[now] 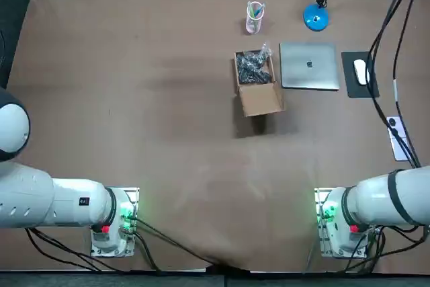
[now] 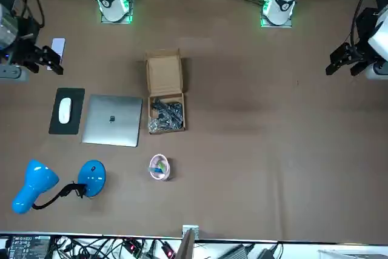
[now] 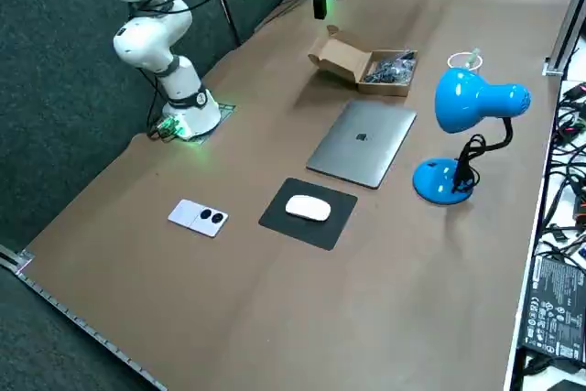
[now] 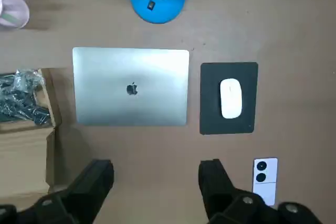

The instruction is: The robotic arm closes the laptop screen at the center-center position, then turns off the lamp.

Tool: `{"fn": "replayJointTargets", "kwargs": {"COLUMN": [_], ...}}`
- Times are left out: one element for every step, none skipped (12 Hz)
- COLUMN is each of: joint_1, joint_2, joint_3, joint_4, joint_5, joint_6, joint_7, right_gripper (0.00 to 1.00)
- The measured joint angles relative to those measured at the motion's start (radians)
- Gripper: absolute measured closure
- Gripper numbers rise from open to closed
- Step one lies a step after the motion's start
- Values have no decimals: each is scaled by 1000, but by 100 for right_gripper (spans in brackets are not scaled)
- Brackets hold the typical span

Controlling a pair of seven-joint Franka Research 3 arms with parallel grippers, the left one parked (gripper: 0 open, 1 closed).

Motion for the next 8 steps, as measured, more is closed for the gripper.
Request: {"fn": "replayJointTargets", "kwargs": {"joint_1": [-19, -40, -43, -43, -43, -43, -43, -43], "joint_2": [-1, -2, -2, -2, -2, -2, -2, -2], "joint_3": [0, 0, 0, 0, 1, 2, 3, 3], "joint_4": [0, 0, -1, -1, -3, -5, -5, -5], "joint_5": [9, 18, 20, 21, 22, 26, 30, 32], "joint_6": [2, 13, 20, 29, 36, 41, 44, 45], "joint_7": [-6, -10, -10, -10, -9, -9, -8, -8], "right_gripper": [0, 0, 0, 0, 0, 0, 0, 0]}}
